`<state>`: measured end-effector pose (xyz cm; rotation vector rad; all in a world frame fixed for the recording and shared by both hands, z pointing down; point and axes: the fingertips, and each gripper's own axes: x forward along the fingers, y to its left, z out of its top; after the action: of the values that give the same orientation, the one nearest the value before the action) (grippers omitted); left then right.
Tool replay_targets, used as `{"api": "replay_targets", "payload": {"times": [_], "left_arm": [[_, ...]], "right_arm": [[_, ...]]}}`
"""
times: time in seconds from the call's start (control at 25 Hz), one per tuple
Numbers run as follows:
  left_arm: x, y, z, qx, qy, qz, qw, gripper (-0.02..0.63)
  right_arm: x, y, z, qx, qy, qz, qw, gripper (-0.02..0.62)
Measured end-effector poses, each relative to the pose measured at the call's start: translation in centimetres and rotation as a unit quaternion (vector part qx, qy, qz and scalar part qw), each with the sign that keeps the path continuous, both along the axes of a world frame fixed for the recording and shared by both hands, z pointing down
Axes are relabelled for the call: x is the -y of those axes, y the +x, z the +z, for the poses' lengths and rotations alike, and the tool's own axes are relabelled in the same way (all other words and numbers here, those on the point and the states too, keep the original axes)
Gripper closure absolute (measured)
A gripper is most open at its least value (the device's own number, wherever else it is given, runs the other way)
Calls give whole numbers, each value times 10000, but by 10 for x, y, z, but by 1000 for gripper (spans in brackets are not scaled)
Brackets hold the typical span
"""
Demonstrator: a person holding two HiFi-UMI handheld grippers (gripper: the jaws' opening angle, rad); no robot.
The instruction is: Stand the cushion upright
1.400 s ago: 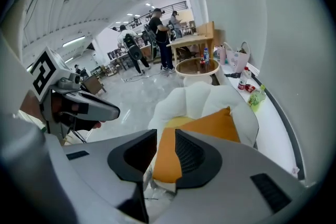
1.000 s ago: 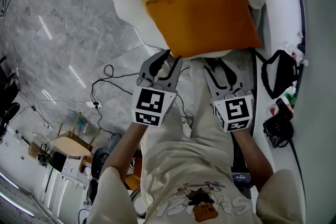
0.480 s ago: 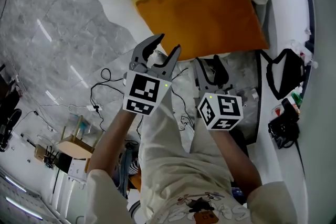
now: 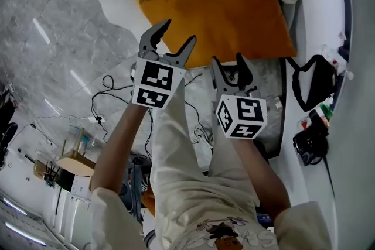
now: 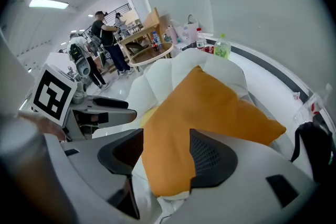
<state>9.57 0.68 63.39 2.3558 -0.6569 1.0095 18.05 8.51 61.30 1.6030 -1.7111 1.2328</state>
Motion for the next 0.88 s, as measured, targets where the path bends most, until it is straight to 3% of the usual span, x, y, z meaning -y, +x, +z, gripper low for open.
{"api": "replay_targets", "payload": {"times": [0.2, 0.44, 0.64, 0.8, 0.88], "left_arm": [[11, 16, 27, 151, 78, 313, 9994, 333], [17, 52, 48, 219, 56, 846, 9962, 331], [16, 69, 68, 311, -81, 984, 9946, 274], [20, 68, 90, 457, -142, 1082, 9930, 179], [21, 68, 104, 550, -107, 1219, 9910, 88]], "right_arm": [[10, 36, 16, -486, 21, -230, 9986, 311], [38, 76, 29, -1060, 67, -1022, 9891, 295], [55, 102, 41, -1169, -52, -1256, 9852, 249], [65, 110, 52, -1298, -92, -1495, 9802, 215], [67, 114, 59, -1328, -115, -1635, 9775, 186]]}}
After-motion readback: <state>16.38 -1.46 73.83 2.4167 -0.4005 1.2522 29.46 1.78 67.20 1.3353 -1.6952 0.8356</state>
